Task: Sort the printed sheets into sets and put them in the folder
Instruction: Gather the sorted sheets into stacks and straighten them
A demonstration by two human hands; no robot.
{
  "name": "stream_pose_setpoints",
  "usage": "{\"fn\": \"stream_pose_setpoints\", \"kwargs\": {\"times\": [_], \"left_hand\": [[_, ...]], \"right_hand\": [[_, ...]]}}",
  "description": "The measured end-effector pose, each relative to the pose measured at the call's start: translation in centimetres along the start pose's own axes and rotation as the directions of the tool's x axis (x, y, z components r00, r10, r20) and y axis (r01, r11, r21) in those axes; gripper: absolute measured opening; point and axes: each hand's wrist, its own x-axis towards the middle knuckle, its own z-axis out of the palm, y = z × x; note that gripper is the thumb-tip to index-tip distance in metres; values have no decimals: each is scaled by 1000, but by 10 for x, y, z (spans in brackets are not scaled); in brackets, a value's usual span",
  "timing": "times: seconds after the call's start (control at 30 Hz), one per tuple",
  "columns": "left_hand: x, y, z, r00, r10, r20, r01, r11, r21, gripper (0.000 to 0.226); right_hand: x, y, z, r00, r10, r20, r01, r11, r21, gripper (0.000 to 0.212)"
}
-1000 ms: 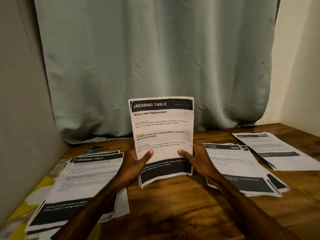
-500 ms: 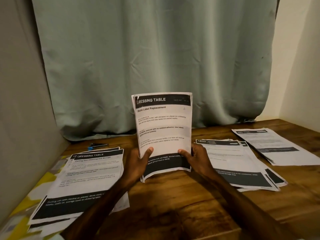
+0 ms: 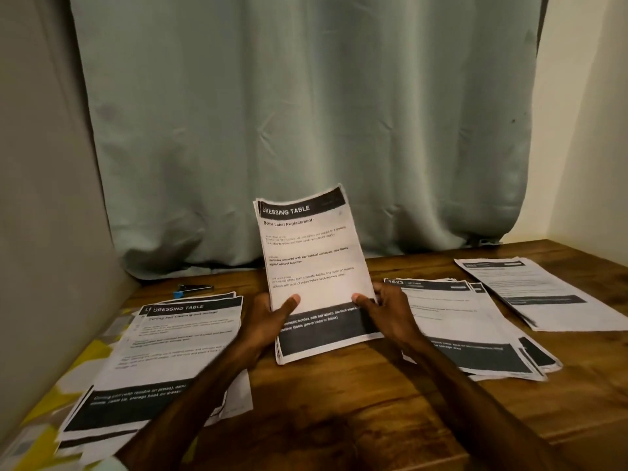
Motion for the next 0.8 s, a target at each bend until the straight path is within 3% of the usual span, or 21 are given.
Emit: {"fn": "stream_pose_setpoints", "kwargs": {"times": [0.17, 0.33, 0.5, 0.8], "left_hand": [[-6, -6, -5, 914, -320, 248, 365, 916, -165, 32], [-25, -6, -18, 805, -414, 426, 546, 797, -258, 40], [-29, -1, -27, 806, -374, 460, 539, 784, -308, 41], [-29, -4, -30, 869, -269, 415, 478, 674, -564, 40]], "right_hand": [[11, 9, -5, 960, 278, 12, -278, 961, -1, 32], [17, 20, -4, 923, 381, -45, -382, 924, -6, 31], [21, 21, -4, 915, 404, -15, -404, 915, -9, 23], [22, 13, -3, 885, 464, 37, -465, 880, 96, 24]]}}
